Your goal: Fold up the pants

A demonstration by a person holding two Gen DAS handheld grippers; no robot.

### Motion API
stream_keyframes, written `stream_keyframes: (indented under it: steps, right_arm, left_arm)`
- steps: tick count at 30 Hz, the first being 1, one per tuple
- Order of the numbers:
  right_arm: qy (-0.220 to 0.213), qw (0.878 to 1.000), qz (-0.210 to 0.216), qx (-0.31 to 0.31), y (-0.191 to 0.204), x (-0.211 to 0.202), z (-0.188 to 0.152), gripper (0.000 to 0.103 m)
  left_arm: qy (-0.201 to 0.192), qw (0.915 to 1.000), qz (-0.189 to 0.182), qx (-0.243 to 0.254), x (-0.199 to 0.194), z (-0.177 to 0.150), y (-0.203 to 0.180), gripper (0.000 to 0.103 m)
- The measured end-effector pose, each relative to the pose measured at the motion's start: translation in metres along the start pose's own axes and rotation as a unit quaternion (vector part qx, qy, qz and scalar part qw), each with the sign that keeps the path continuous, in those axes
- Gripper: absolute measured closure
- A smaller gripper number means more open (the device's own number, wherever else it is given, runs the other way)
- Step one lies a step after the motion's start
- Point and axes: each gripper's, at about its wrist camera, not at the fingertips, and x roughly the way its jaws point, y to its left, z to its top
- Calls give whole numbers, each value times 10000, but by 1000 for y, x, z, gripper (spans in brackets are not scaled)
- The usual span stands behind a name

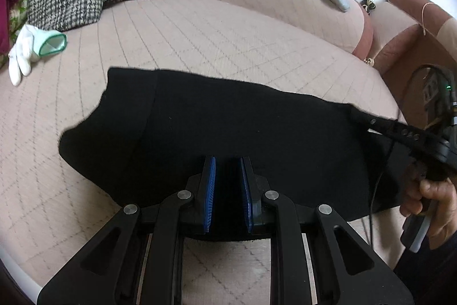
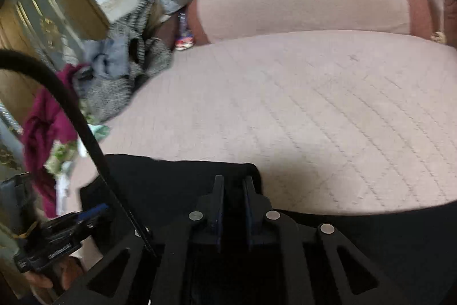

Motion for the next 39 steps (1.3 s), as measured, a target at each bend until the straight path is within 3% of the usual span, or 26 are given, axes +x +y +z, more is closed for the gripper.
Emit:
stream_keyframes:
  steps: [3,5,8,10,12,15,18,22,25,27,28,31,33,35,39]
  right_arm:
    - [271,9995,-109,155,-7,21,-10,92]
    - [155,9994,32,293,-10,11,-12,84]
    - [217,9985,165,474,-17,-19,-13,76]
    - [39,9987,80,496,-27,-54,-20,69]
    - [-41,9985,-269,468,-45,-92,-30,55]
    - [-129,9926,-1094,517,-90,-148,-41,53]
    - [-86,9811,-1779,759,-139,-176,-43,53]
    - [250,9770,-1823,1075,-193,-171,-42,53]
    - [445,9757,-1812,1149,-209,-148,-37,53]
    - [493,9783,-1588,1235,-216,-133,-35,53]
    - [471,9802,-1482,1222,-219,-130,-35,55]
    - [243,9842,-1504,897,-212,-125,-35,94]
    - [133,9841,-1581,795,-206,-127,-34,95]
    - [-101,9853,-1566,674,-192,-142,-34,96]
    - [-307,9873,-1430,629,-176,-186,-40,96]
  left_arm:
    - [-18,10000,-10,-33,0,3,-1,87]
    - [-19,9999,-64,-82,-3,3,0,87]
    - [-48,9998,-204,-41,-14,1,-4,87]
    - [-215,9990,-390,60,-26,1,-15,76]
    - [-321,9971,-661,212,-35,0,-31,50]
    - [-350,9941,-950,385,-40,-1,-57,49]
    - [-208,9907,-1150,697,-33,-5,-93,49]
    - [104,9841,-1424,1054,-18,-15,-141,49]
    - [222,9809,-1480,1239,-7,-21,-168,49]
    - [327,9788,-1562,1284,5,-21,-184,49]
    - [390,9778,-1580,1323,9,-23,-190,49]
    - [657,9751,-1488,1505,32,-27,-209,49]
    - [825,9738,-1447,1547,42,-31,-215,49]
    - [746,9737,-1446,1594,40,-33,-218,49]
    - [822,9687,-1682,1628,29,-34,-219,49]
